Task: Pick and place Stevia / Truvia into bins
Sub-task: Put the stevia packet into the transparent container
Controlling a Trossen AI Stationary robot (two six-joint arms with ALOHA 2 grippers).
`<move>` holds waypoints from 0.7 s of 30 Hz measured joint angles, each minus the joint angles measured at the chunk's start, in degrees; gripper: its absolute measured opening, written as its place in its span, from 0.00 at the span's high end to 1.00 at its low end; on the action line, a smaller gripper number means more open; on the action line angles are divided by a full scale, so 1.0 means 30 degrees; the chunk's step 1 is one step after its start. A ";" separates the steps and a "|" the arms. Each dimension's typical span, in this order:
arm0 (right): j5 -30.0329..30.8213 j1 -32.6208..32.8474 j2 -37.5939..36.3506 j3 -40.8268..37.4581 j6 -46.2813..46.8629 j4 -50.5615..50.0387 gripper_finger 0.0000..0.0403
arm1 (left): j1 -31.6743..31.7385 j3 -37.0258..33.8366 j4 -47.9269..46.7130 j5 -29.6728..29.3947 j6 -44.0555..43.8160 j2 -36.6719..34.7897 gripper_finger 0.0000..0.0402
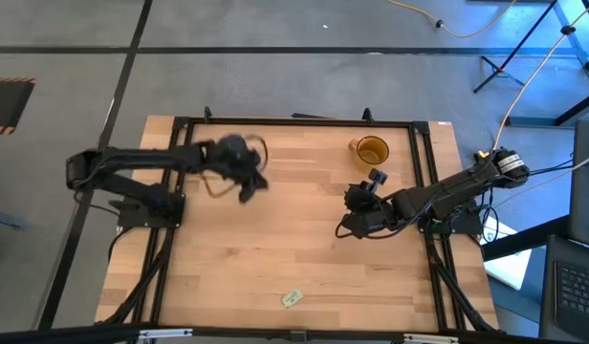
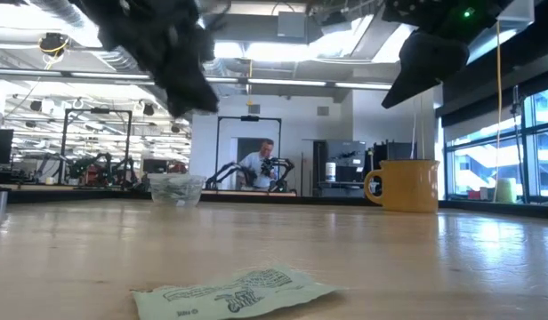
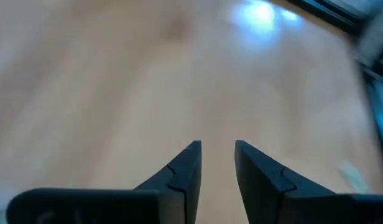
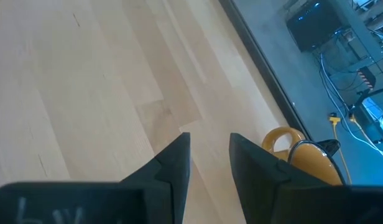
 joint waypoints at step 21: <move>-0.0055 0.0000 0.0007 0.0000 0.0075 0.0525 0.71 | -1.4126 0.6189 0.4044 -0.4520 -0.0415 1.1017 0.67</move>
